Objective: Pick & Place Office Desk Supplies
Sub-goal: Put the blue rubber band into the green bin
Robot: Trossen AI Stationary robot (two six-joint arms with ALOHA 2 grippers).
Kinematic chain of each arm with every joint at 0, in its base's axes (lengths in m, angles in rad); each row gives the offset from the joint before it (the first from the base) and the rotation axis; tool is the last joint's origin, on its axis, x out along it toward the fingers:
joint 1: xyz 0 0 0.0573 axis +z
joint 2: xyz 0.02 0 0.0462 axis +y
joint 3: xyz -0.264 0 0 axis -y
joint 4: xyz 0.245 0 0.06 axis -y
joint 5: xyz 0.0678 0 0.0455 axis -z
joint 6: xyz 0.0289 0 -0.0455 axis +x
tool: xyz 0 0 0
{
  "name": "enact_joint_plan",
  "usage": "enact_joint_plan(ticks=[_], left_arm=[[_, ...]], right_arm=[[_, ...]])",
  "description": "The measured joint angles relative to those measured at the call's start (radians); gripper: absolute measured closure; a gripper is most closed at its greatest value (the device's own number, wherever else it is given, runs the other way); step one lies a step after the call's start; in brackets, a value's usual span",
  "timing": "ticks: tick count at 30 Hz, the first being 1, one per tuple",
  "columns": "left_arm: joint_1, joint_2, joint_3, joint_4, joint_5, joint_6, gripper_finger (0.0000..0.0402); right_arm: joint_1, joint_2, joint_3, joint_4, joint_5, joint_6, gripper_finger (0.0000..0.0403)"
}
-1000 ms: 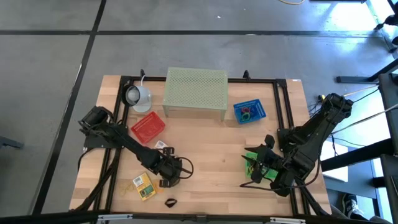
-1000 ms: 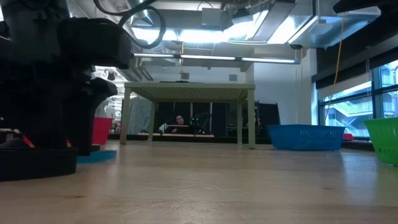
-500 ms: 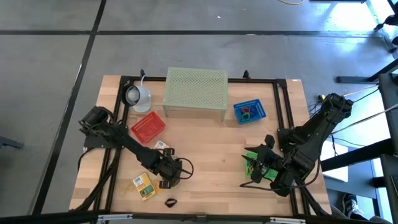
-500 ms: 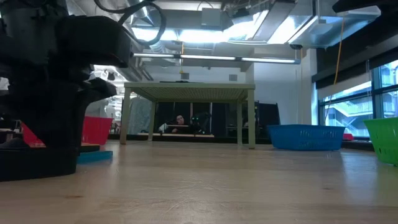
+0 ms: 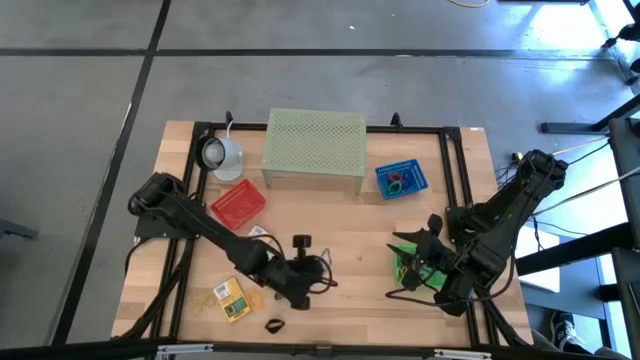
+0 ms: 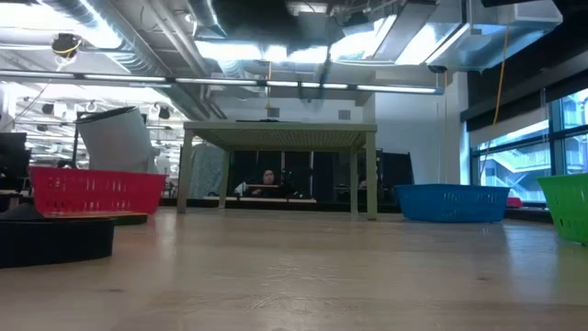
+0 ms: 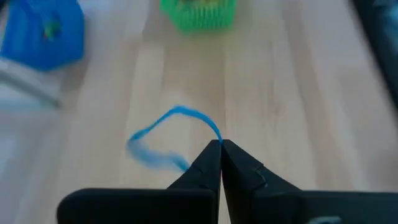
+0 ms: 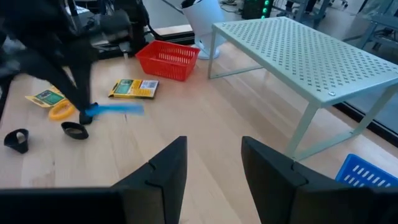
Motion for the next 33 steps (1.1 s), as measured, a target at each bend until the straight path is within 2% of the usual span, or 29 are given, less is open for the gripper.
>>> enact_joint_plan(ticks=[5, 12, 14, 18, 21, 24, 28, 30, 33], left_arm=[[-0.013, -0.001, 0.079, 0.116, 0.029, 0.064, 0.0398], [-0.017, -0.002, 0.088, 0.287, 0.183, 0.183, 0.0398], [-0.018, -0.002, 0.088, 0.298, 0.191, 0.196, 0.0398], [-0.015, -0.002, 0.088, 0.3, 0.192, 0.204, 0.0398], [-0.014, -0.001, 0.088, 0.301, 0.192, 0.203, 0.0398], [-0.014, 0.004, 0.088, 0.298, 0.204, 0.202, 0.0398], [-0.015, 0.012, 0.089, 0.299, 0.237, 0.193, 0.0398], [-0.019, 0.013, 0.089, 0.299, 0.238, 0.193, 0.0398], [-0.019, 0.012, 0.089, 0.298, 0.228, 0.193, 0.0398]], right_arm=[[0.0, 0.038, 0.0, 0.054, -0.003, -0.104, 0.0249], [-0.024, 0.14, 0.0, 0.334, -0.007, -0.55, 0.0249], [-0.04, 0.167, 0.0, 0.444, -0.057, -0.688, 0.0249], [-0.083, 0.206, 0.0, 0.659, -0.253, -0.913, 0.0249], [-0.122, 0.228, 0.0, 0.796, -0.376, -1.024, 0.0249], [-0.157, 0.237, 0.0, 0.877, -0.417, -1.069, 0.0249], [-0.189, 0.239, 0.0, 0.881, -0.428, -1.064, 0.0249], [-0.203, 0.239, 0.0, 0.881, -0.486, -1.047, 0.0249], [-0.218, 0.241, 0.0, 0.894, -0.626, -1.045, 0.0249]])
